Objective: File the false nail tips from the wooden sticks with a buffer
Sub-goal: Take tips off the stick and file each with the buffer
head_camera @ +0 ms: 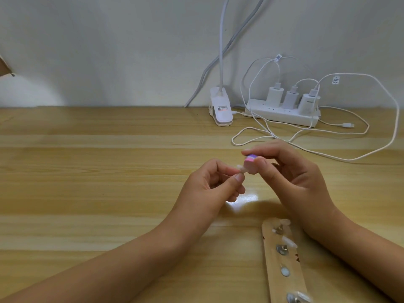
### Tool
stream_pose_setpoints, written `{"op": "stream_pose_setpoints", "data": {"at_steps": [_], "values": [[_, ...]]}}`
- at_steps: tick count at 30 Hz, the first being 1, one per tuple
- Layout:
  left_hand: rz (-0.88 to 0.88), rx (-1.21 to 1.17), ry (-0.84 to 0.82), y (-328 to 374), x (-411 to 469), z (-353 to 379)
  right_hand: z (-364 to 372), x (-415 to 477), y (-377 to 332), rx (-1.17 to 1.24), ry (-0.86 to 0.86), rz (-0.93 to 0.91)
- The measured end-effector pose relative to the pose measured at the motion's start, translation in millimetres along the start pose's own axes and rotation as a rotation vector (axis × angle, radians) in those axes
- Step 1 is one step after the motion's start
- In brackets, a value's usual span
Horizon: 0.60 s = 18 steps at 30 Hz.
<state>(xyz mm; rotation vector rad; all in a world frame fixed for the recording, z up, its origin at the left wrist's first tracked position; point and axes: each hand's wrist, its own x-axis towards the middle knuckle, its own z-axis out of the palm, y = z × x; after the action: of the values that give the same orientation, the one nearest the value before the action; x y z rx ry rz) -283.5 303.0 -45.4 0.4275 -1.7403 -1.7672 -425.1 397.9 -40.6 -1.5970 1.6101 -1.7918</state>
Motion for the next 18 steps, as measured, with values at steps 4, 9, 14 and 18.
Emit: {"op": "stream_pose_setpoints", "data": {"at_steps": [4,9,14,18], "values": [[0.002,-0.001,-0.001,0.0,0.1,0.0,-0.4,0.3,-0.6,0.030,-0.015,0.059],[-0.004,-0.003,0.006,-0.6,0.4,-0.3,-0.3,0.4,-1.7,0.038,-0.018,0.074],[-0.007,-0.014,0.014,-0.8,0.9,-0.7,-0.4,-0.2,-3.7,0.035,0.003,0.042],[-0.004,-0.020,0.012,-0.7,0.5,0.1,1.1,0.0,-3.2,0.007,0.014,0.033]]}}
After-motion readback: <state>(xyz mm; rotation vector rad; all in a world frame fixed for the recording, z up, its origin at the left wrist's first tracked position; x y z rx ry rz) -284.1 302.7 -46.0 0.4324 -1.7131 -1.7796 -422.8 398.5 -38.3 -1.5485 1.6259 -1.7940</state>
